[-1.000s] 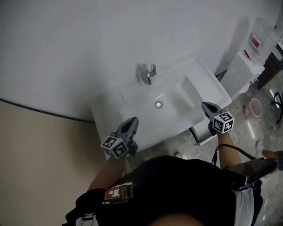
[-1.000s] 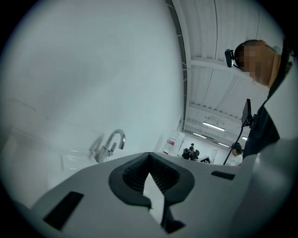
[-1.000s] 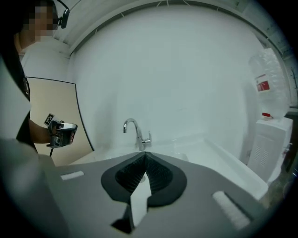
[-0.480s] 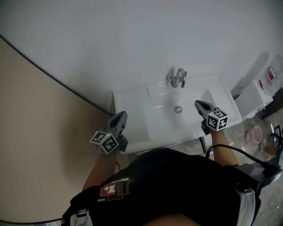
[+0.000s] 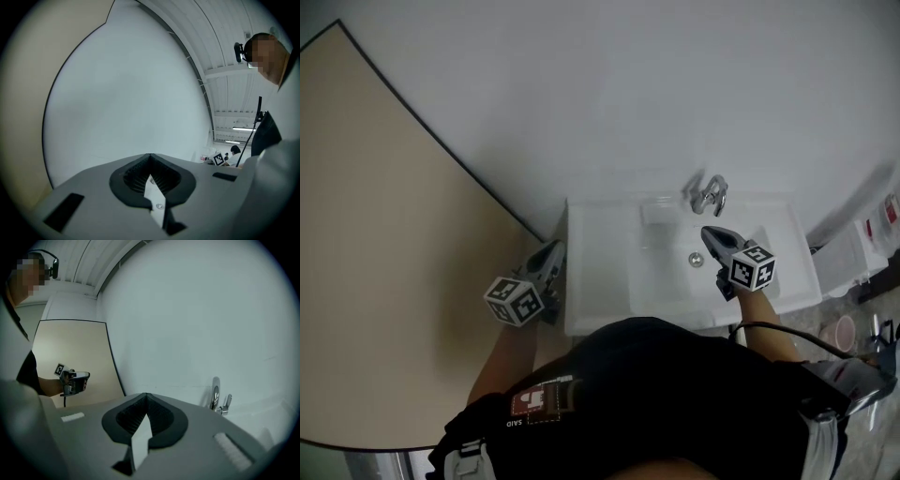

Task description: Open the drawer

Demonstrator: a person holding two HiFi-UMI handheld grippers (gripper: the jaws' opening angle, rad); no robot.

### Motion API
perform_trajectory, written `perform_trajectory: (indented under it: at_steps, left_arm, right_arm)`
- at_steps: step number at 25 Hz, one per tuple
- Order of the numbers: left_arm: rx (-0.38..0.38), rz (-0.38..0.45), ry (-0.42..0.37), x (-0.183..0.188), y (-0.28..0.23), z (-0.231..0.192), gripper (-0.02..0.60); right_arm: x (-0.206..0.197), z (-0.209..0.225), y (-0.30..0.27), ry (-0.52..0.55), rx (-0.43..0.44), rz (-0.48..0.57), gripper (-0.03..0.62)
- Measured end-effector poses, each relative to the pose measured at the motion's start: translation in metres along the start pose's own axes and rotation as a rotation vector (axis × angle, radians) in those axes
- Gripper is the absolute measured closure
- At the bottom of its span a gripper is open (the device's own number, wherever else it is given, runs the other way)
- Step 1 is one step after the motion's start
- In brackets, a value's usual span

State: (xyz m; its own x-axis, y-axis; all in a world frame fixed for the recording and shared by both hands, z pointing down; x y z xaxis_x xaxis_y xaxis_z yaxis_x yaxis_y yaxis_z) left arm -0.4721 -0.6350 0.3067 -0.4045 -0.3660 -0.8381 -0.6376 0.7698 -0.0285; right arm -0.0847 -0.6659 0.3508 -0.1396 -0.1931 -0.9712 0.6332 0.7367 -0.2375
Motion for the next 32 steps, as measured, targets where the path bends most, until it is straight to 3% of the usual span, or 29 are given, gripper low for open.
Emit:
perform_trajectory:
  at_steps: [5, 10, 32]
  left_arm:
    - [0.029, 0.051, 0.031, -0.015, -0.009, 0.014, 0.594]
    - [0.028, 0.054, 0.052, -0.03, -0.016, 0.008, 0.594]
    - [-0.011, 0.02, 0.041, -0.025, -0.02, 0.011, 0.594]
  right_arm:
    - [0.0, 0.024, 0.007, -0.044, 0.058, 0.008, 0.594]
    - [-0.005, 0.039, 0.004, -0.056, 0.048, 0.02, 0.595]
    - [-0.004, 0.034, 0.014, -0.015, -0.016, 0.012, 0.595]
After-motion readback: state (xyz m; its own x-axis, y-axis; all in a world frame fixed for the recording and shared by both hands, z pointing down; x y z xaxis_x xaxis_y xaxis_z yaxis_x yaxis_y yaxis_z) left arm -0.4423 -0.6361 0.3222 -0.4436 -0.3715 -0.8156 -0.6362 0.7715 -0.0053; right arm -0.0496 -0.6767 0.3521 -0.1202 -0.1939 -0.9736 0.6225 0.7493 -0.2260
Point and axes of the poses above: the fingertips, and each gripper's own axes: y backward along the fingers, z to its right, x out of its top, the point moved 4 cm from there along y, backward along the fingers, and after that the axes turned 12 degrees about y, right-handed, at the moved point
